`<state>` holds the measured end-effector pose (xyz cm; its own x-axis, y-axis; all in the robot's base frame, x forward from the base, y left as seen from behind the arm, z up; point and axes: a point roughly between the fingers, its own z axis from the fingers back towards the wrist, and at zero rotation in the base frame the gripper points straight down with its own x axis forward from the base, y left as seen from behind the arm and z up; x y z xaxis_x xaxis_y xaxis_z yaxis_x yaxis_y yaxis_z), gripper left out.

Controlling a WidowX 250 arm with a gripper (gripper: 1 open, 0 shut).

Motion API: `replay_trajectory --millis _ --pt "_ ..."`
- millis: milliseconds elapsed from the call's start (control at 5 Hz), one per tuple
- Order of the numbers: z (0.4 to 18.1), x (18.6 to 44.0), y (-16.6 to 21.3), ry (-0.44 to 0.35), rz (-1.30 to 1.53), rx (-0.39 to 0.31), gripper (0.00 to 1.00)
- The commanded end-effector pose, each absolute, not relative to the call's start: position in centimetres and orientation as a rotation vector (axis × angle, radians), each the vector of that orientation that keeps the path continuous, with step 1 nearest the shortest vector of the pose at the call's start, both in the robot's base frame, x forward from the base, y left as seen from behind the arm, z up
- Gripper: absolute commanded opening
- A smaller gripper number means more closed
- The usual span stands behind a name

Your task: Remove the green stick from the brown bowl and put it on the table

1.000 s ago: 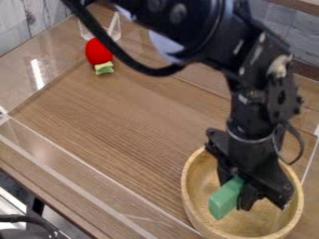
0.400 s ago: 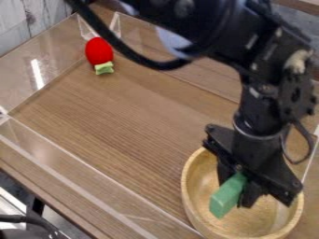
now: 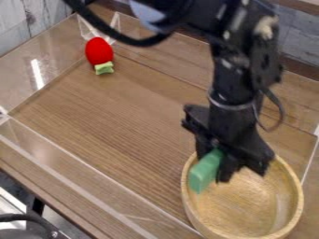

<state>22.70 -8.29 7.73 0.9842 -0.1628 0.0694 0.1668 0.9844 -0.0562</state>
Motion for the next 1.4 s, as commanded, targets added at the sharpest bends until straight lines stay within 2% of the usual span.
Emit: replay_trajectory --millis 0,200,600,1200 --pt "9.8 24.4 -7.8 -0.116 -0.127 -0.066 0.00" --pt "10.2 25.0 -7.1 -0.106 -0.087 -0.055 0.00" --pt "9.4 25.0 -5.3 -0.085 -0.025 -0.040 0.00" --pt "9.7 25.8 -1.9 -0.061 -0.158 -0.043 0.00"
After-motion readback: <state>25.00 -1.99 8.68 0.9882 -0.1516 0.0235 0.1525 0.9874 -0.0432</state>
